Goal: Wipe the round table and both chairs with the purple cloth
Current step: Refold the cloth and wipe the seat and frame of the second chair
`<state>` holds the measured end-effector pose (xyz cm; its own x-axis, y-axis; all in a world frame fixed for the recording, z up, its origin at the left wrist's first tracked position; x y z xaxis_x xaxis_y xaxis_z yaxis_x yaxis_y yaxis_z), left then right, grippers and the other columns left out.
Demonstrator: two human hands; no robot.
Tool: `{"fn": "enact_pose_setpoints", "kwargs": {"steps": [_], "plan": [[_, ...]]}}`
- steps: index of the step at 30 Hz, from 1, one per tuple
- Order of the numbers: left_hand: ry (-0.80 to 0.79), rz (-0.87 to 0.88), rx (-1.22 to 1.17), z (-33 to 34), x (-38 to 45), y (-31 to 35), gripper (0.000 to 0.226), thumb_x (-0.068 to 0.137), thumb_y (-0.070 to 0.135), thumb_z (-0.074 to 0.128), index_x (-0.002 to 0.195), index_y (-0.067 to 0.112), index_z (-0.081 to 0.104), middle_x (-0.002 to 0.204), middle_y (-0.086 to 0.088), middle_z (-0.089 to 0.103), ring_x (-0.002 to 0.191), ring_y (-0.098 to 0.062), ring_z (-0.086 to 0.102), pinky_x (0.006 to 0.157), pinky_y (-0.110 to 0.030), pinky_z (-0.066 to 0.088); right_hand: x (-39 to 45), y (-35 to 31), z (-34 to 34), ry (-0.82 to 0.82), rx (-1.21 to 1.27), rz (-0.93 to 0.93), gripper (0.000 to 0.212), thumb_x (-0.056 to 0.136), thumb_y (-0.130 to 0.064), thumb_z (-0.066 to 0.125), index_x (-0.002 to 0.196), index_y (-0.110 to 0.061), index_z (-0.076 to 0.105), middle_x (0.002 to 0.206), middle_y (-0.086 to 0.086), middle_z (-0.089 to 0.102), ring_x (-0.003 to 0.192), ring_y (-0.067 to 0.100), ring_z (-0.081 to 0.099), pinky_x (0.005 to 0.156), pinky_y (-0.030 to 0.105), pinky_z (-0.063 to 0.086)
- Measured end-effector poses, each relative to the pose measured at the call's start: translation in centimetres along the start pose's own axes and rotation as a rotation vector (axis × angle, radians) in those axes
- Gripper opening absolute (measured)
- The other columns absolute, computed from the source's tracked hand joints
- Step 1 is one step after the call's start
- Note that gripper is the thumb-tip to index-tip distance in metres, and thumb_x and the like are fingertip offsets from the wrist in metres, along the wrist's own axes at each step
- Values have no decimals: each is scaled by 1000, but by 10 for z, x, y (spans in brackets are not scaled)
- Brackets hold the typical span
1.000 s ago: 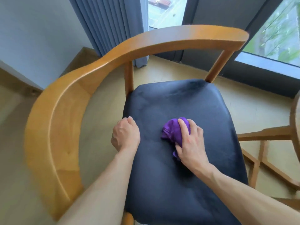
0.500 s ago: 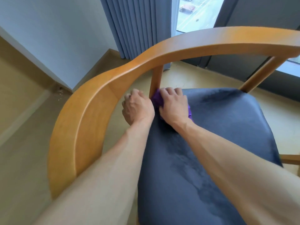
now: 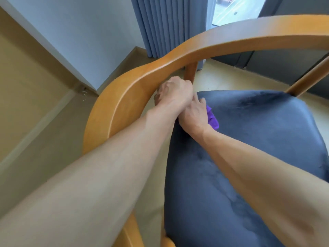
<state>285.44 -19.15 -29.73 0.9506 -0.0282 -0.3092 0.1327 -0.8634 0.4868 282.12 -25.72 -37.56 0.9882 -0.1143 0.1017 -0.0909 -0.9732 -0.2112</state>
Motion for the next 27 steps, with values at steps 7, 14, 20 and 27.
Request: {"fn": "enact_pose_setpoints", "kwargs": {"steps": [7, 14, 20, 27], "plan": [[-35, 115, 101, 5, -6, 10, 38, 100, 26, 35, 120, 15, 65, 120, -8, 64, 111, -31, 58, 95, -40, 48, -183, -83, 10, -232, 88, -695, 42, 83, -20, 58, 125, -26, 52, 123, 2, 57, 103, 32, 51, 68, 40, 40], [-37, 172, 224, 12, -23, 10, 40, 101, 24, 33, 124, 13, 64, 123, -9, 62, 114, -30, 54, 99, -47, 47, -261, 35, -37, -173, -57, -882, 41, 86, -20, 52, 125, -32, 51, 132, 7, 54, 106, 36, 56, 68, 39, 47], [-37, 222, 270, 26, -28, 11, 41, 99, 24, 35, 127, 15, 63, 129, -9, 60, 120, -32, 52, 98, -42, 45, -173, 52, -28, -80, -45, -14, 59, 71, -22, 74, 127, -26, 55, 123, 9, 53, 98, 36, 48, 63, 41, 45], [-53, 226, 313, 33, -28, 11, 40, 101, 26, 34, 126, 15, 63, 127, -8, 61, 115, -32, 55, 100, -47, 48, -256, -79, -8, -243, 129, -758, 49, 86, -26, 56, 134, -30, 48, 132, 6, 46, 106, 33, 43, 70, 41, 37]]}}
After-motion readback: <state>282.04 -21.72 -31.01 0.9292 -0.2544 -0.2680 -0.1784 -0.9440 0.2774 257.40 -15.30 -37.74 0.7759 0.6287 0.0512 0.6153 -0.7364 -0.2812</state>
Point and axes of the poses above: each hand's wrist, its own x-axis towards the middle knuckle, its own z-axis out of the palm, y = z × x, the point moved 8 cm from there along x, towards the middle knuckle
